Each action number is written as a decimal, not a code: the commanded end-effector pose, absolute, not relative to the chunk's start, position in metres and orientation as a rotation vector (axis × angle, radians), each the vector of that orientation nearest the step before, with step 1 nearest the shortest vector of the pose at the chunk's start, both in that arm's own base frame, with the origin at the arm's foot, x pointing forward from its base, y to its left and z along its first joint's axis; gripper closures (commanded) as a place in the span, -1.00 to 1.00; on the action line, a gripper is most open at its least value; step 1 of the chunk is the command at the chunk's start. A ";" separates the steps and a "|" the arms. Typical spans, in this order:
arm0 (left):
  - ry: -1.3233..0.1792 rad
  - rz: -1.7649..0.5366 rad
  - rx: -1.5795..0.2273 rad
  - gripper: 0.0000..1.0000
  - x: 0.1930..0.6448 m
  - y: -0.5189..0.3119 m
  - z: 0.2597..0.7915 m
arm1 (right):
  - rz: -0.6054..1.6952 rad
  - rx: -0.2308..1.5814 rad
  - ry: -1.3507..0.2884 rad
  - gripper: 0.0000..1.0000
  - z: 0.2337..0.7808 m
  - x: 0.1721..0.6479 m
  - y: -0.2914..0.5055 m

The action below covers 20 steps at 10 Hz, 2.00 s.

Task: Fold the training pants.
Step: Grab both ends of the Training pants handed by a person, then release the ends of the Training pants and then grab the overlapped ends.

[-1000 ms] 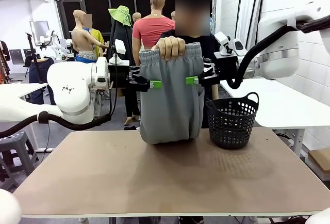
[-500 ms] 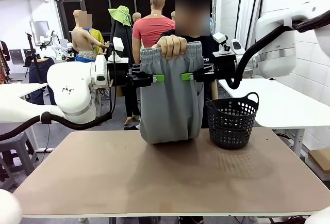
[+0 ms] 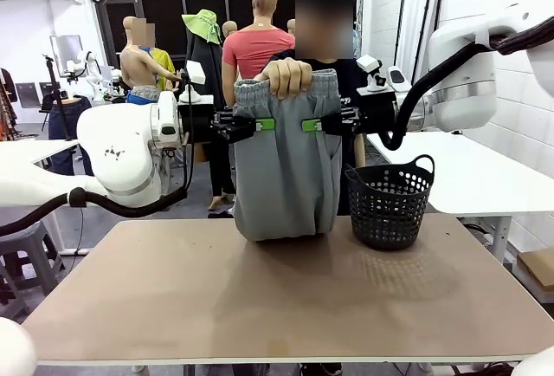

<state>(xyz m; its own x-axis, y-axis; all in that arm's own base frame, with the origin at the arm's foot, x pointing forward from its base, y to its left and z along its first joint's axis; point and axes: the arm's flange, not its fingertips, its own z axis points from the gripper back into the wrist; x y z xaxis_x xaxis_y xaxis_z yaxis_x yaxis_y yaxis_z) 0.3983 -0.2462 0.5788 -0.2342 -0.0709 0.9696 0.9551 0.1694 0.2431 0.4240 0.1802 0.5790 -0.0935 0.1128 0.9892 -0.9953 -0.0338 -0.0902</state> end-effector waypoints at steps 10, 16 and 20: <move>-1.424 -1.272 -0.882 1.00 0.399 -0.245 0.578 | 1.367 1.083 -1.160 1.00 0.577 0.423 0.183; -1.424 -1.272 -0.882 1.00 0.399 -0.245 0.578 | 1.367 1.083 -1.160 1.00 0.577 0.423 0.183; -1.424 -1.272 -0.882 1.00 0.399 -0.245 0.578 | 1.367 1.083 -1.160 1.00 0.577 0.423 0.183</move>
